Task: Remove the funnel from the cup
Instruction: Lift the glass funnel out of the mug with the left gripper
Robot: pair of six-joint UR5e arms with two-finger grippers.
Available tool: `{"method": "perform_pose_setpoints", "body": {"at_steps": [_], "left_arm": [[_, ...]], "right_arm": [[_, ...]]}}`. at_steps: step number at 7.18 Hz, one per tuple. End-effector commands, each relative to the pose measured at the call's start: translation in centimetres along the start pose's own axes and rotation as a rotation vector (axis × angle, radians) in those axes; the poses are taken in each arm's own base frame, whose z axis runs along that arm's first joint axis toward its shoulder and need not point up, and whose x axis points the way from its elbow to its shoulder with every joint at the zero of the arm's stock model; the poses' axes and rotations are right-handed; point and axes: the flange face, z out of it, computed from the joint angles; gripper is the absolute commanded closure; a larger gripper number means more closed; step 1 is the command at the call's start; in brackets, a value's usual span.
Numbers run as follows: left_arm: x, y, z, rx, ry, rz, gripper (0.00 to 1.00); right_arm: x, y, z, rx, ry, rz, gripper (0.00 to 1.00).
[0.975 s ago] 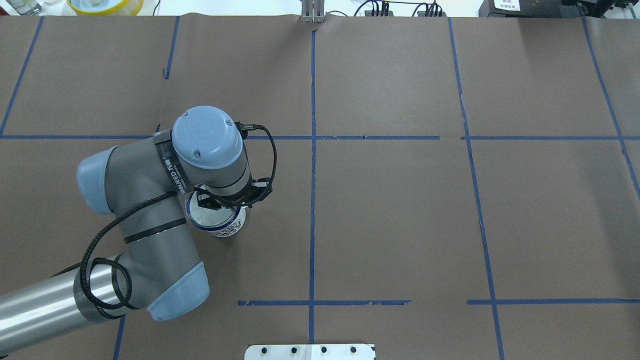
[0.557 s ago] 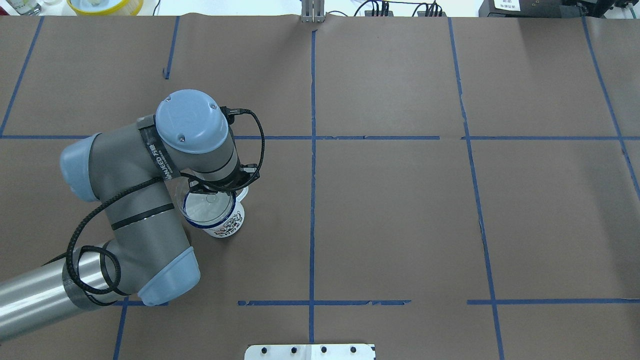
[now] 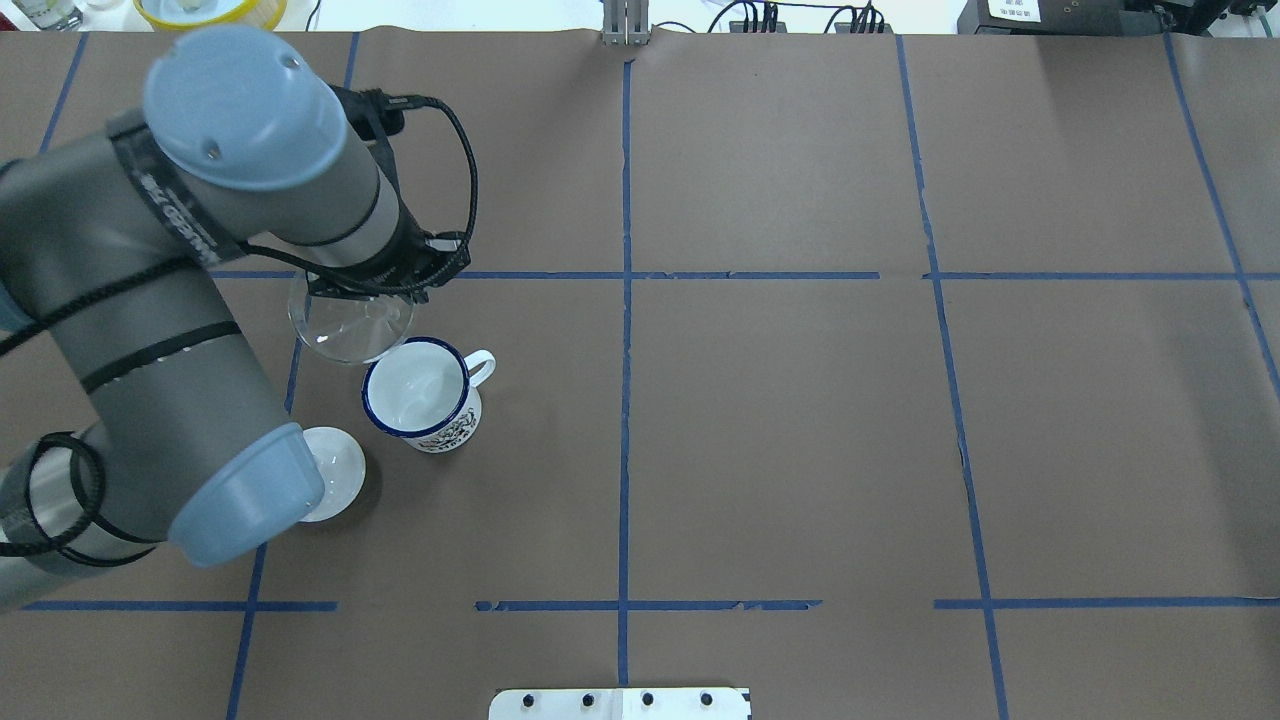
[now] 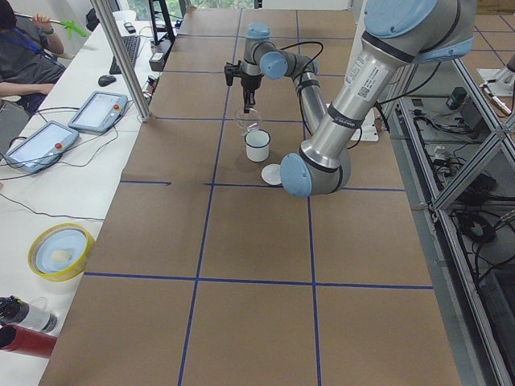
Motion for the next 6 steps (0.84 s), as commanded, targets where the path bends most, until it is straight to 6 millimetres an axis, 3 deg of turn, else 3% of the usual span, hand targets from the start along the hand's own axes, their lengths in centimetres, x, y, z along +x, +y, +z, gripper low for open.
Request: {"method": "perform_pose_setpoints", "body": {"at_steps": [1,2,3,5,6], "left_arm": [[-2.7,-6.5,-5.8,0.133,0.121,-0.221,1.0],[-4.2,-10.2,-5.1,0.19,0.213,-0.345,1.0],[-5.4,-13.9,-2.2,0.226,0.289,-0.421,1.0],[-6.9,-19.1,6.0,0.339,0.408,-0.54,1.0],[-7.9,-20.0,10.9,0.373,0.452,-0.597,1.0]], "right_arm": [[0.0,0.0,0.0,0.0,0.0,0.0,0.0],[0.0,0.0,0.0,0.0,0.0,0.0,0.0],[0.0,0.0,0.0,0.0,0.0,0.0,0.0],[0.0,0.0,0.0,0.0,0.0,0.0,0.0],[0.0,0.0,0.0,0.0,0.0,0.0,0.0]]}}
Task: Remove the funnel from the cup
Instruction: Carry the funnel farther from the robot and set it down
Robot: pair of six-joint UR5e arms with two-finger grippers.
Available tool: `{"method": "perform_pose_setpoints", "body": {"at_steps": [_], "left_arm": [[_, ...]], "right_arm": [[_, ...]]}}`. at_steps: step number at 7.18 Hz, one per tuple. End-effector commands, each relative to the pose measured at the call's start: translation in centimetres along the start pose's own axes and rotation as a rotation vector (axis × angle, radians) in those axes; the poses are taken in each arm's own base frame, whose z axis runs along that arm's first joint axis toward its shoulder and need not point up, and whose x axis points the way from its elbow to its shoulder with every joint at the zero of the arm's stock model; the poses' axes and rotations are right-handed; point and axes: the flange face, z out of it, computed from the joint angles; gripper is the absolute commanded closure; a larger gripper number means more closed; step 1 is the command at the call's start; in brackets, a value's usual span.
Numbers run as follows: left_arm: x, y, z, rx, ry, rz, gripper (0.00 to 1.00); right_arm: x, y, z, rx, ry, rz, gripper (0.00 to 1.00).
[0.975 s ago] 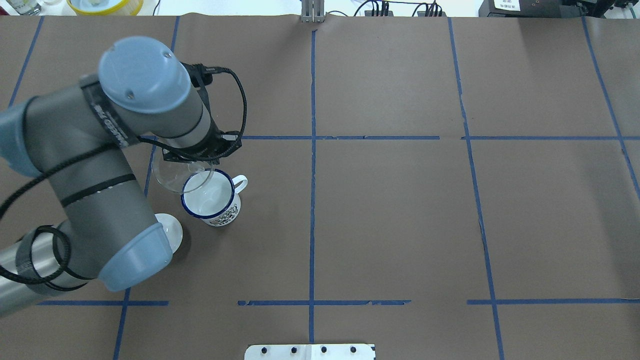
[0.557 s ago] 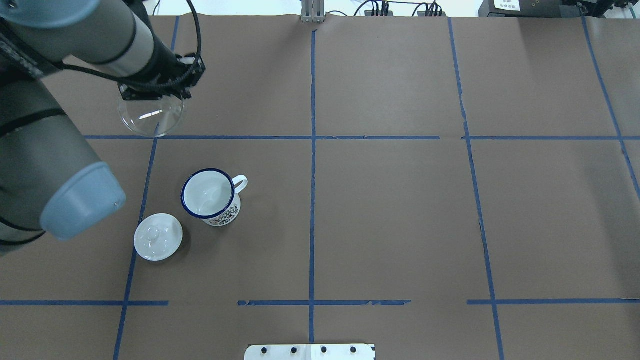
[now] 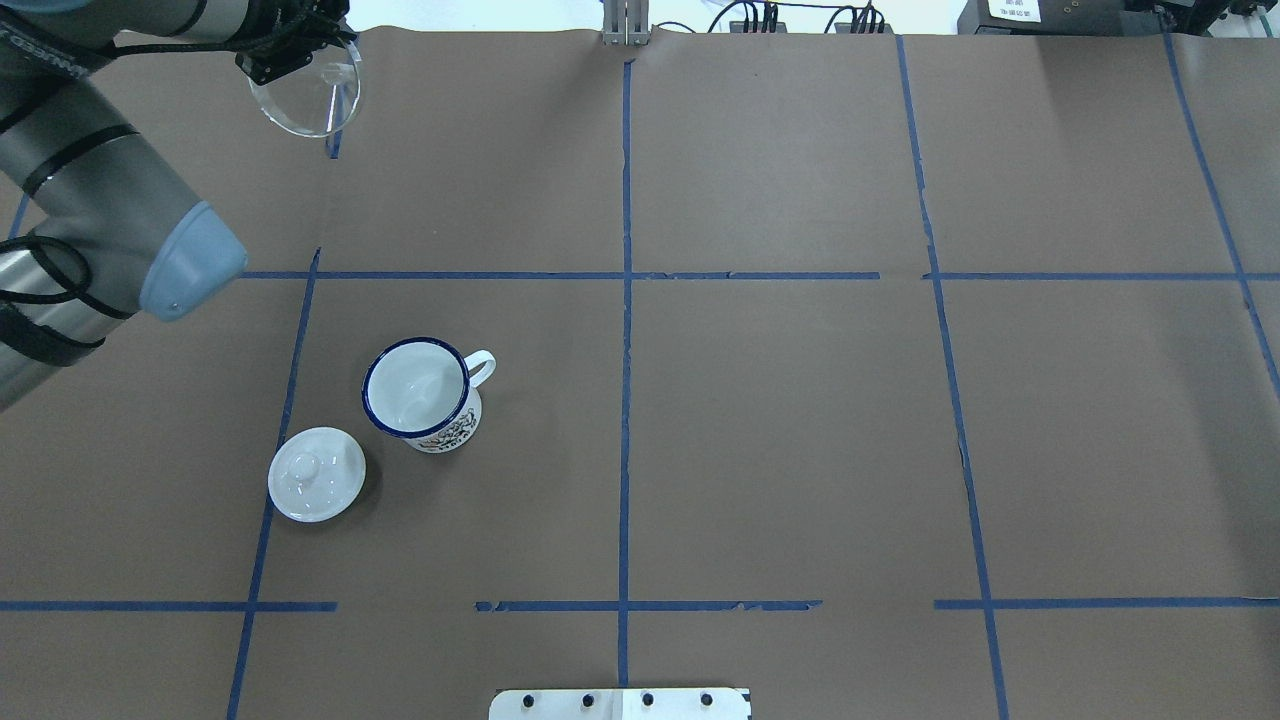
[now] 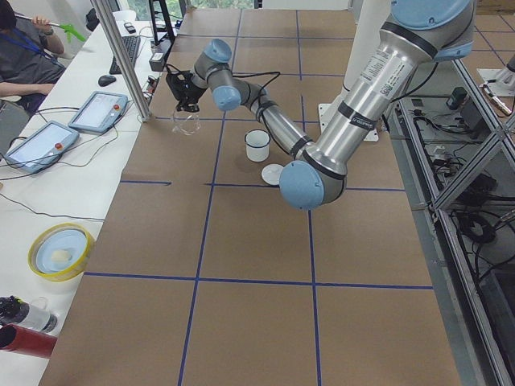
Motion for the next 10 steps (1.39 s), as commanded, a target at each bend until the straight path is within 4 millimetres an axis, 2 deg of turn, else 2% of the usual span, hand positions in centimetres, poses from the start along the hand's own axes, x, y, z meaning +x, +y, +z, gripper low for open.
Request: {"method": "perform_pose_setpoints", "body": {"at_steps": [1,2,4,7,8,10], "left_arm": [[-4.6,-0.6,7.7,0.146,0.124,-0.088,1.0],[-6.5,-0.4,9.9,0.165,0.142,-0.092,1.0],[-9.4,2.4,13.2,0.151,0.115,-0.103,1.0],[-11.1,3.7,14.8,0.139,0.085,-0.09,1.0],[-11.2,3.6,14.8,0.14,0.083,-0.079,0.82],[-11.3,4.1,14.9,0.137,0.077,-0.016,0.25]], "right_arm": [[0.1,0.0,0.1,-0.001,0.0,0.001,0.0],[0.0,0.0,0.0,0.0,0.0,0.0,0.0],[0.0,0.0,0.0,0.0,0.0,0.0,0.0],[0.0,0.0,0.0,0.0,0.0,0.0,0.0],[0.1,0.0,0.1,-0.001,0.0,0.001,0.0],[0.1,0.0,0.1,-0.001,0.0,0.001,0.0]]}}
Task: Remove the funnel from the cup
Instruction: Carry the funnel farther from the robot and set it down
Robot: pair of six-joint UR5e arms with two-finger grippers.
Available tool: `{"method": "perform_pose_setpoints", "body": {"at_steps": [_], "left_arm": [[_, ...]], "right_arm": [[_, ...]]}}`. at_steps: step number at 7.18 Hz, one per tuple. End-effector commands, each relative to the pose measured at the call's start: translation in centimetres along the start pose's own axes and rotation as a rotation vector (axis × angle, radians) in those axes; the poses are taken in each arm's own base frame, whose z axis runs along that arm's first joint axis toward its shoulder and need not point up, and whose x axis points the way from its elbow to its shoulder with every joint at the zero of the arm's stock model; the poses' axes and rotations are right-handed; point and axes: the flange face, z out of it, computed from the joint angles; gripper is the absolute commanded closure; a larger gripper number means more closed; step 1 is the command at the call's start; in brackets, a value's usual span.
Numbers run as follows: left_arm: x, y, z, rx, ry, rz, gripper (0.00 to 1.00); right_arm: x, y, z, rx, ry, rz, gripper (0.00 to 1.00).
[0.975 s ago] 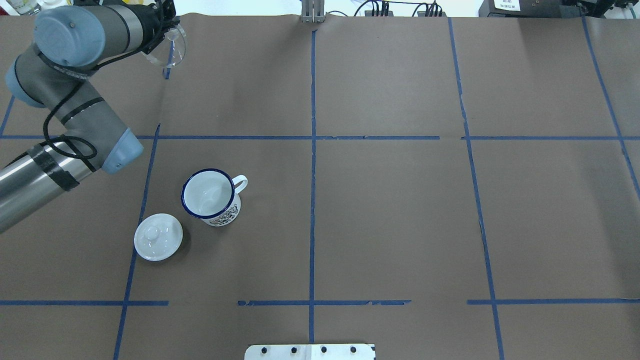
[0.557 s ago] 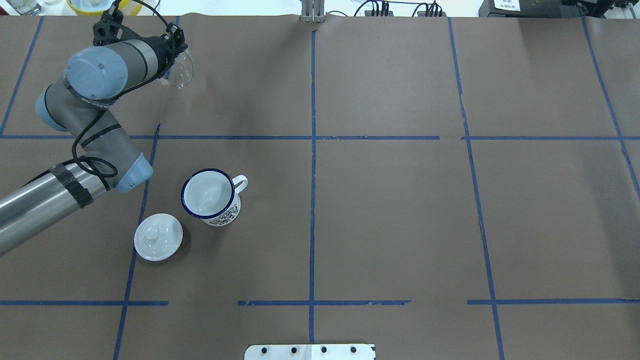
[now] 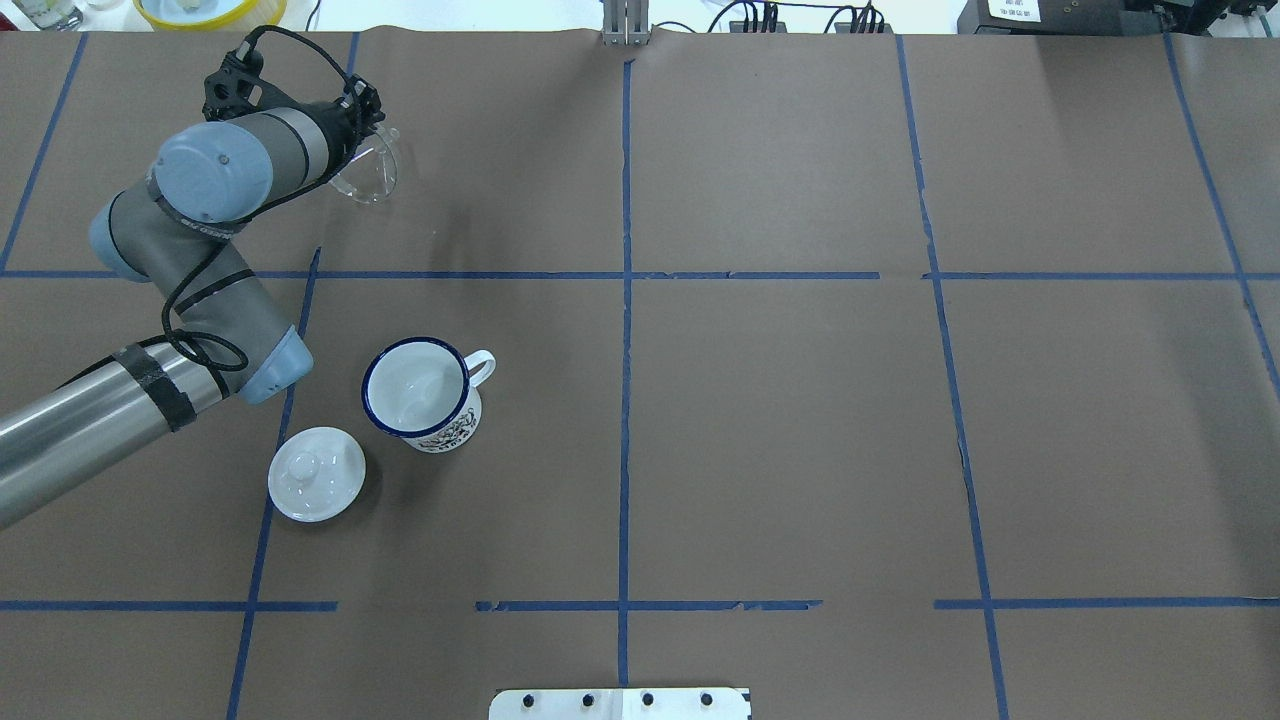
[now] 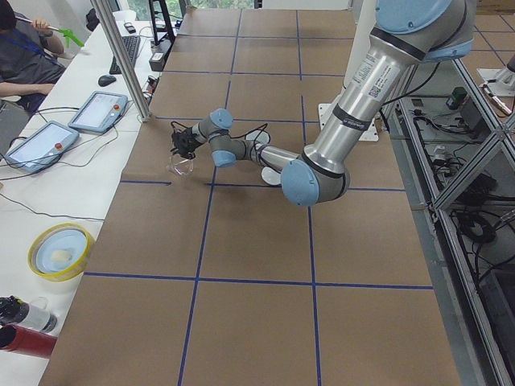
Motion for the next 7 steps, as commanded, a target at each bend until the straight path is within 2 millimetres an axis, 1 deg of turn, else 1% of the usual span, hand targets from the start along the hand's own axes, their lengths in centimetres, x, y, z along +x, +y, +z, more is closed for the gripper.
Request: {"method": "perform_pose_setpoints", "body": {"at_steps": [1,2,3,4,5,6,7], "left_arm": [[0.3,0.1,-0.3,-0.004,0.007,0.059,0.0],[3.1,-0.6,-2.6,-0.027,0.053,0.149,0.0],[1.8,-1.9,-5.1,-0.099,0.007,0.201,0.0],[2.6,-3.2,-9.2,-0.169,-0.03,0.271,0.0],[2.4,-3.5,-15.1,-0.226,-0.084,0.381,0.0],[2.0,-3.8,-21.1,-0.246,-0.128,0.477,0.0],[0.0,-5.0,-26.5,-0.279,-0.172,0.559,0.0]], "right_arm": [[0.0,0.0,0.0,0.001,0.0,-0.001,0.0],[0.0,0.0,0.0,-0.001,0.0,0.0,0.0],[0.0,0.0,0.0,0.001,0.0,-0.001,0.0],[0.0,0.0,0.0,-0.001,0.0,0.0,0.0],[0.0,0.0,0.0,0.001,0.0,-0.001,0.0],[0.0,0.0,0.0,0.001,0.0,-0.001,0.0],[0.0,0.0,0.0,0.001,0.0,-0.001,0.0]]}}
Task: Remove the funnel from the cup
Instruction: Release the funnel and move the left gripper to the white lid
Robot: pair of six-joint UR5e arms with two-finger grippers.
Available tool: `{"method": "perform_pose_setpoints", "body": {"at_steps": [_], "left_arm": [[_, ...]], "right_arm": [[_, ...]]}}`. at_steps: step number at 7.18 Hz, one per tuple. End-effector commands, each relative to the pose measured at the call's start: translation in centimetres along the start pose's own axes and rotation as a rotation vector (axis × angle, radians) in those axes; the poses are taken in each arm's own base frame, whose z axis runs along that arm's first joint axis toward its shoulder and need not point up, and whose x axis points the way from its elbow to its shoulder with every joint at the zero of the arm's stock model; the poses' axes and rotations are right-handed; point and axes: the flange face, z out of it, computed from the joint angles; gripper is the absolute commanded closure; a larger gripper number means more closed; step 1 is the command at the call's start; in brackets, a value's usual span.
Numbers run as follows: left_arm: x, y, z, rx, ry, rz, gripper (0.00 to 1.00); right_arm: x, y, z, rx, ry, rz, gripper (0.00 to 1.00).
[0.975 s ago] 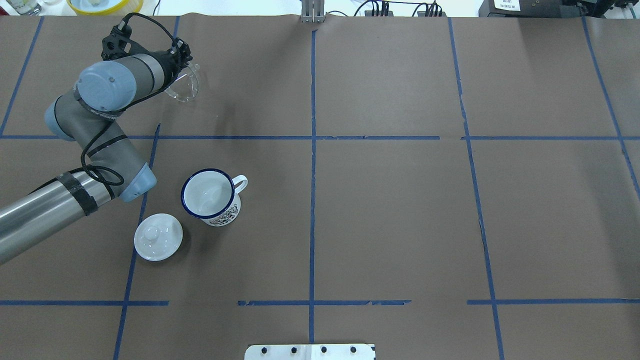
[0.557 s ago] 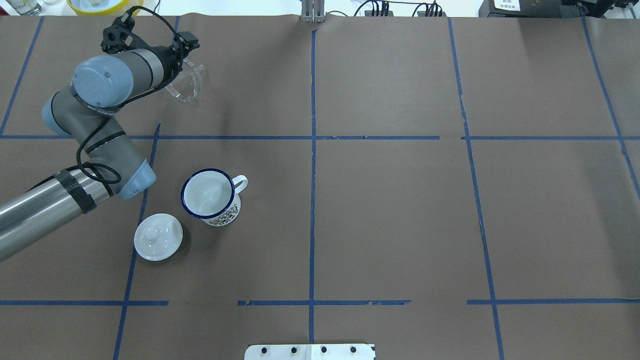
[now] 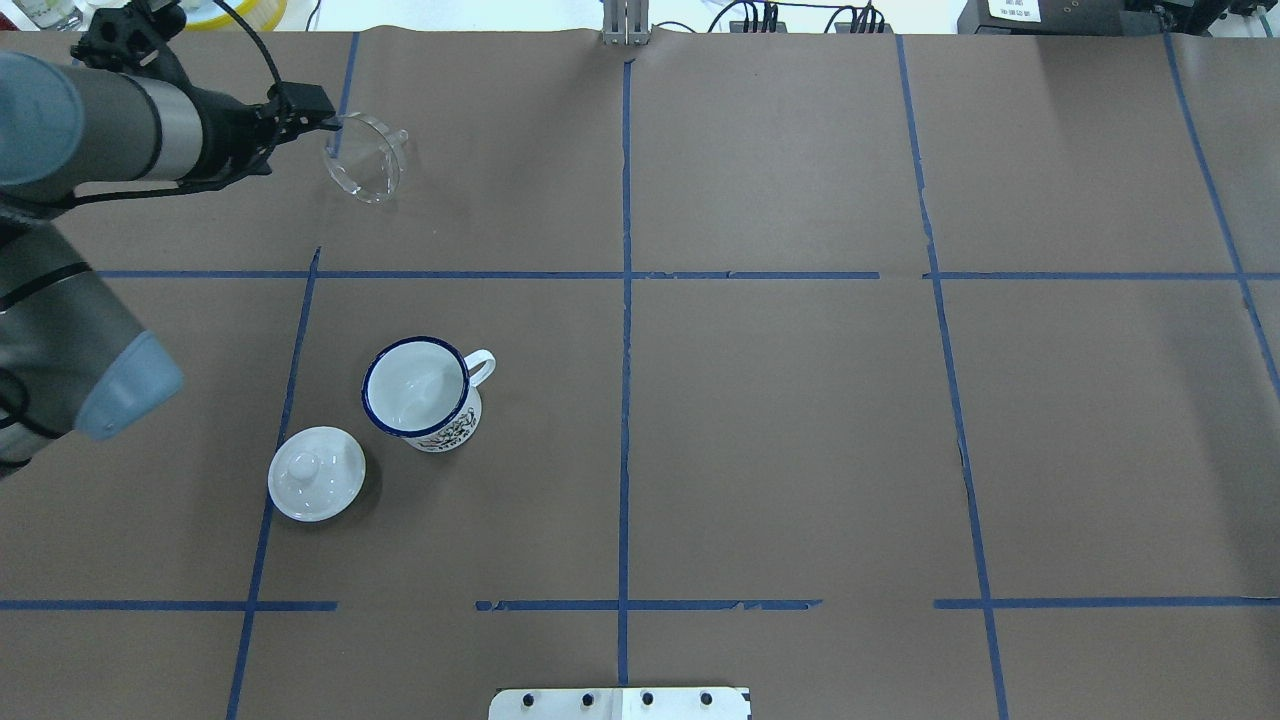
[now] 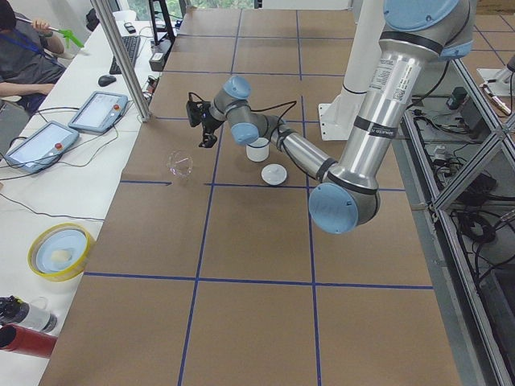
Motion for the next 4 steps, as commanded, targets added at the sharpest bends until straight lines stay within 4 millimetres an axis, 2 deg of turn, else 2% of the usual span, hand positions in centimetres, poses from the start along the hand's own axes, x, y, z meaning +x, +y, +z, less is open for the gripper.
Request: {"method": "perform_pose_setpoints", "body": {"at_steps": [1,2,3,4], "left_arm": [[-5.2,3.3,-10.5,-0.111,-0.064,0.17,0.0],[-7.0,5.9,-12.3,-0.184,-0.116,0.21,0.01],[-7.5,9.7,-9.9,-0.291,-0.223,0.247,0.01],[-7.1,12.2,-9.1,-0.334,-0.23,0.266,0.0]], "right_arm": [[0.0,0.0,0.0,0.0,0.0,0.0,0.0],[0.0,0.0,0.0,-0.001,0.0,0.001,0.0],[0.0,0.0,0.0,-0.001,0.0,0.001,0.0],[0.0,0.0,0.0,0.0,0.0,0.0,0.0]]}}
